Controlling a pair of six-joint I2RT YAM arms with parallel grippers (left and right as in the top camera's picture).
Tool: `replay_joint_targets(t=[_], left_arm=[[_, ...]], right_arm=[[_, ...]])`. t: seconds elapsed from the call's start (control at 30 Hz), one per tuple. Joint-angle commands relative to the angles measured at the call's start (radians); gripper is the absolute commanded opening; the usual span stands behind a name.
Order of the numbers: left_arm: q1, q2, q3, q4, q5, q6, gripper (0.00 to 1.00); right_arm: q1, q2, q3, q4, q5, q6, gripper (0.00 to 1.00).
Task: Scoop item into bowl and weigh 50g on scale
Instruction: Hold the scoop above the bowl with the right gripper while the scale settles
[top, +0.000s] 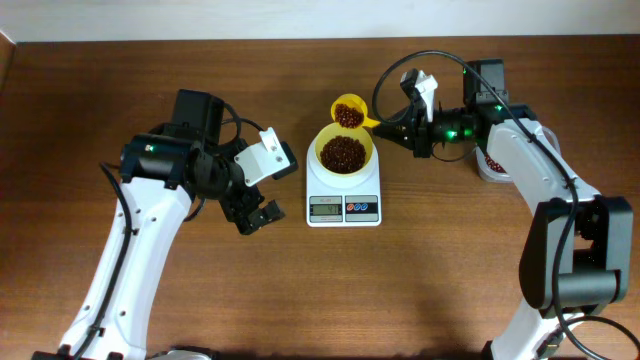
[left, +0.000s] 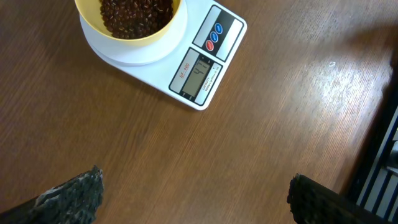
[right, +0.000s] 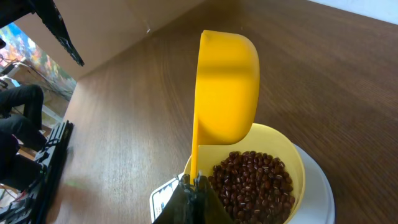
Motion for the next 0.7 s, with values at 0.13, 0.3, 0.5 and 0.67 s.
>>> replay_joint_targets(t=[0.13,0.3,0.5,0.67], left_arm=[[0.005,0.002,-0.005,-0.001,0.011,0.016,0.99],[0.005,0.002,-0.005,-0.001,0.011,0.016,0.99],[0.005,0.002,-0.005,-0.001,0.011,0.016,0.99],[0.005,0.002,-0.005,-0.001,0.011,0.016,0.99]], right_arm=[[-0.001,0.014,-0.009,0.003,-0.012,-0.012,0.04],[-0.001,0.014,-0.009,0.003,-0.013,-0.012,0.04],[-0.001,0.014,-0.009,0.003,-0.029,-0.012,0.04],[-0.001,0.018,-0.010,0.002,-0.011,-0.012,0.04]])
